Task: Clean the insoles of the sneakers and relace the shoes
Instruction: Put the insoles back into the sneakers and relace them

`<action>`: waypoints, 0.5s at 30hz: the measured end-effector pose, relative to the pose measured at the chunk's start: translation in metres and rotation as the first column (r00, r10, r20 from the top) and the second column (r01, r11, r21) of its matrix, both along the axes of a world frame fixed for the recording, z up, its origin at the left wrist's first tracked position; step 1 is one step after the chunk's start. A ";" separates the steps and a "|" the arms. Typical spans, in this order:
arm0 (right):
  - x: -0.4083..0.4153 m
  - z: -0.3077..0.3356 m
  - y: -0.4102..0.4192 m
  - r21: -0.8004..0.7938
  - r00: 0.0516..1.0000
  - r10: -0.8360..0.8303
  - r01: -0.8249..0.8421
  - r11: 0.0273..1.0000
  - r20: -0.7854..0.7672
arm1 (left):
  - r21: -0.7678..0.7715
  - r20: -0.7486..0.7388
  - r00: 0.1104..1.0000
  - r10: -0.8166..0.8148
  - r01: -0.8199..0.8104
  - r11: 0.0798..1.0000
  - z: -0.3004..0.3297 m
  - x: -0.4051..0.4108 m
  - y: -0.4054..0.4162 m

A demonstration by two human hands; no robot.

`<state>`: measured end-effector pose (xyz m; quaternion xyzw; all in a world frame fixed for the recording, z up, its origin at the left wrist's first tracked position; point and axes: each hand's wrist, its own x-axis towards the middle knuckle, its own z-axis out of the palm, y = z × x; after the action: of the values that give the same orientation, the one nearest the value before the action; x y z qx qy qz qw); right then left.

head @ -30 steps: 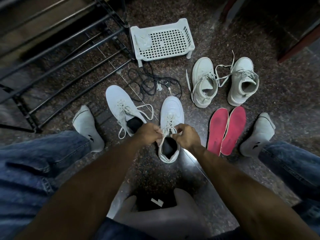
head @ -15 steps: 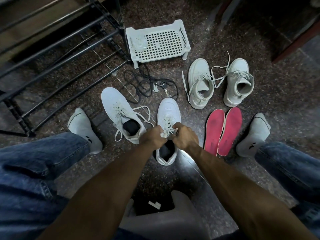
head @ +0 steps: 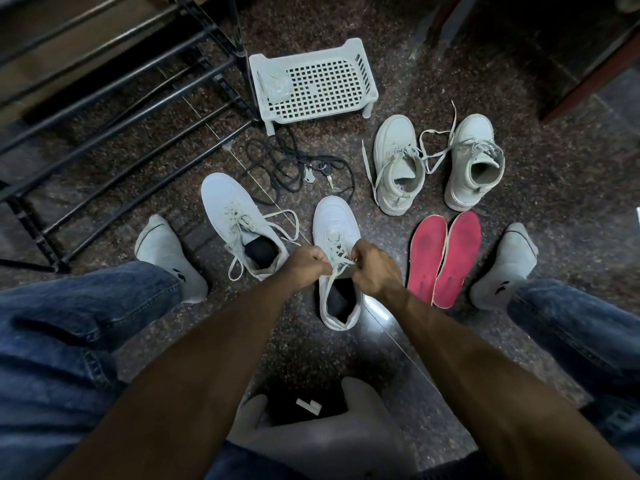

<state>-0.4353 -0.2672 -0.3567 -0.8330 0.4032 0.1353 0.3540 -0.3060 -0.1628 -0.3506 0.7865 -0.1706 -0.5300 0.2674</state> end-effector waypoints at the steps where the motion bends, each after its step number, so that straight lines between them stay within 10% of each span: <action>1: -0.002 -0.001 -0.001 -0.010 1.000 -0.001 0.000 1.000 -0.006 | -0.021 -0.068 0.994 0.080 -0.082 0.996 0.005 -0.001 -0.004; 9: -0.009 -0.007 -0.002 -0.038 0.994 0.096 -0.098 0.994 -0.050 | -0.263 -0.109 0.992 0.059 -0.086 0.961 0.069 0.007 -0.053; 15: 0.003 0.024 -0.012 0.415 0.901 -0.399 0.302 0.858 0.169 | -0.278 0.051 0.981 0.189 -0.168 0.946 0.063 0.004 -0.070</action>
<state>-0.4322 -0.2796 -0.3331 -0.6707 0.4675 0.0380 0.5745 -0.3022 -0.2325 -0.2880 0.7743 -0.1799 -0.4444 0.4130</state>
